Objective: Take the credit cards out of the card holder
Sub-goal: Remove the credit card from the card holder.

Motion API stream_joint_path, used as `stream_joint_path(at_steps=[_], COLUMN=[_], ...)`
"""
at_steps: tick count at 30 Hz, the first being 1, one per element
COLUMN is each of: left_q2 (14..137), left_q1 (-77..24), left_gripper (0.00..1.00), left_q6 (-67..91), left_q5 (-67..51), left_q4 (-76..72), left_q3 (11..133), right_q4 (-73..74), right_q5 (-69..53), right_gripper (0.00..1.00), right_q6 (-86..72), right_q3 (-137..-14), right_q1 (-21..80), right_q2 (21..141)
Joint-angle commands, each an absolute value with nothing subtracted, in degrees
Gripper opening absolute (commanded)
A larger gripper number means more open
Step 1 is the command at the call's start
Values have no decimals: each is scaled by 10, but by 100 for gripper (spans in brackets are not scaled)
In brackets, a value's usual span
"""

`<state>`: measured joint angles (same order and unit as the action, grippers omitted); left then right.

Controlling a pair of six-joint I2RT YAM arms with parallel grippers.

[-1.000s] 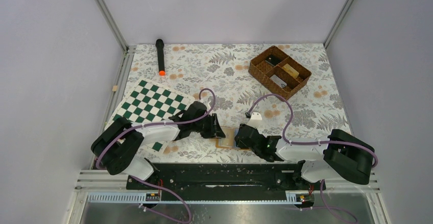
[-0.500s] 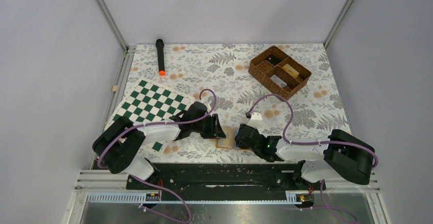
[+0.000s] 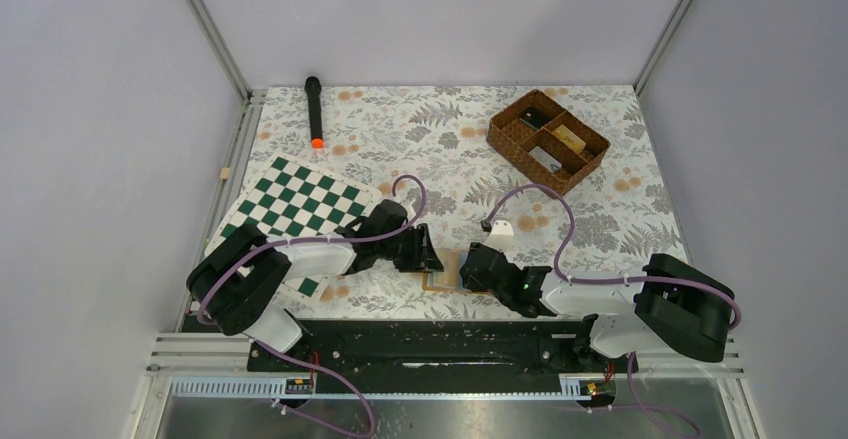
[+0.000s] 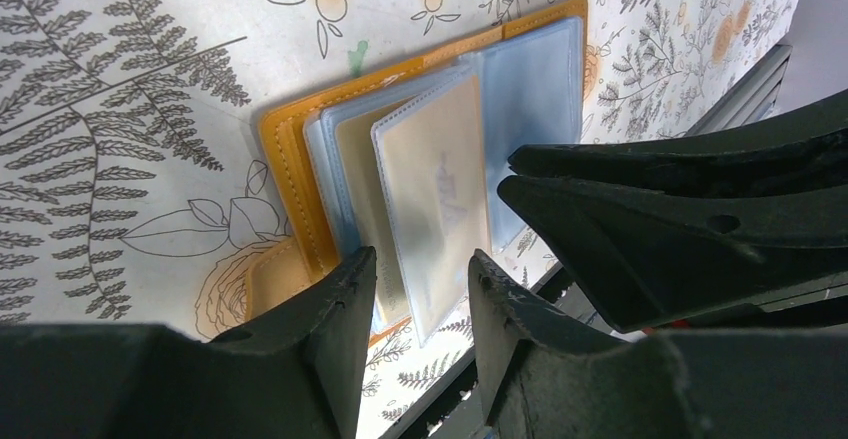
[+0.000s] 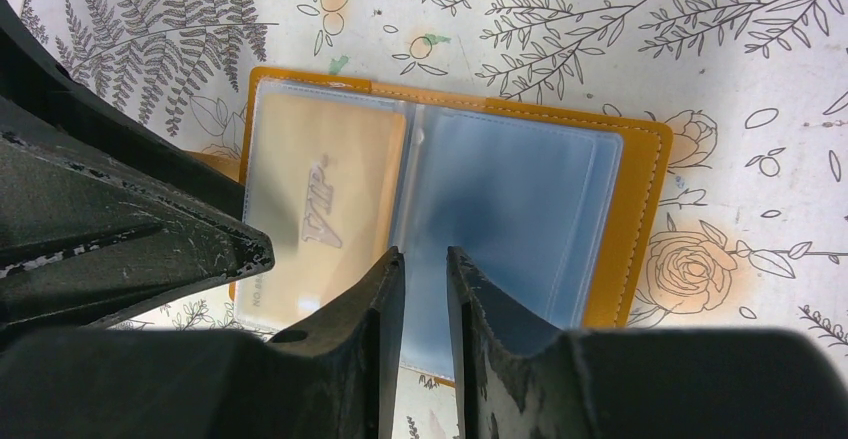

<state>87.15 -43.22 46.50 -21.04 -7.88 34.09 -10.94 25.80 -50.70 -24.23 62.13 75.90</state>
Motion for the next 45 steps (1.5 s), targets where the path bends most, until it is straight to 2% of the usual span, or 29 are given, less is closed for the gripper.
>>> stream_joint_path(at_steps=[1,21,32,45], left_q2=[876,846,854,857], left_q1=[-433,-443,-457,-478], left_gripper=[39,39,38,38], left_q6=[463,491,494,495], left_q5=[-231,-270,-280,-284], left_q4=[-126,-173,-174,-194], left_q3=[338,331,352,369], right_q4=[-68,-77,-86,-83], right_q5=[251,256,259,268], right_gripper=[29,30,26,28], right_q6=[-503,-510,-516,-520], right_q3=[-235,-221,-210,-202], right_q1=[620,620,620,620], right_q2=[756,721,707,685])
